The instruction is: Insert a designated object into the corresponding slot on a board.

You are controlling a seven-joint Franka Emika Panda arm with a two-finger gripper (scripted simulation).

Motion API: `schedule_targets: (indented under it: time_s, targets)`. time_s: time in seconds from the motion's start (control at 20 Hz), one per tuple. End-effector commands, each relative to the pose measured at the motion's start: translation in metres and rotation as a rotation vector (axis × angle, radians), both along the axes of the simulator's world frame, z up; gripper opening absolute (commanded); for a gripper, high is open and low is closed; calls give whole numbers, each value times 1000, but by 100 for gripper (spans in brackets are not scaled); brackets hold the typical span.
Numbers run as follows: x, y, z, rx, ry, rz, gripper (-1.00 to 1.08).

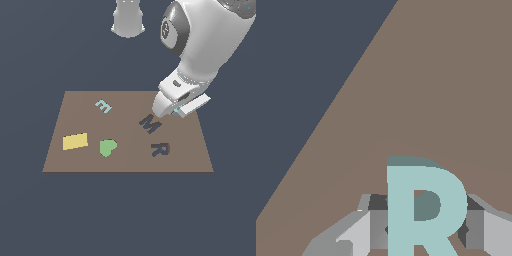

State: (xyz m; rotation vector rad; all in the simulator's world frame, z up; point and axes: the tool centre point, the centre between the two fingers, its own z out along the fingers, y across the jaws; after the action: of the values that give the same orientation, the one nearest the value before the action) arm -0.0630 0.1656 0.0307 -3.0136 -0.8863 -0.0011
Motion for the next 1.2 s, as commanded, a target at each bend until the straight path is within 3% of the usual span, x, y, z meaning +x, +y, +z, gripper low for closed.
schedule_targets:
  time_s: [0.0, 0.6, 1.15]
  targets:
    - [0, -1, 0, 0, 0, 2, -100]
    - [11, -15, 1, 0, 0, 115, -100]
    - [41, -43, 4, 1, 1, 373, -100]
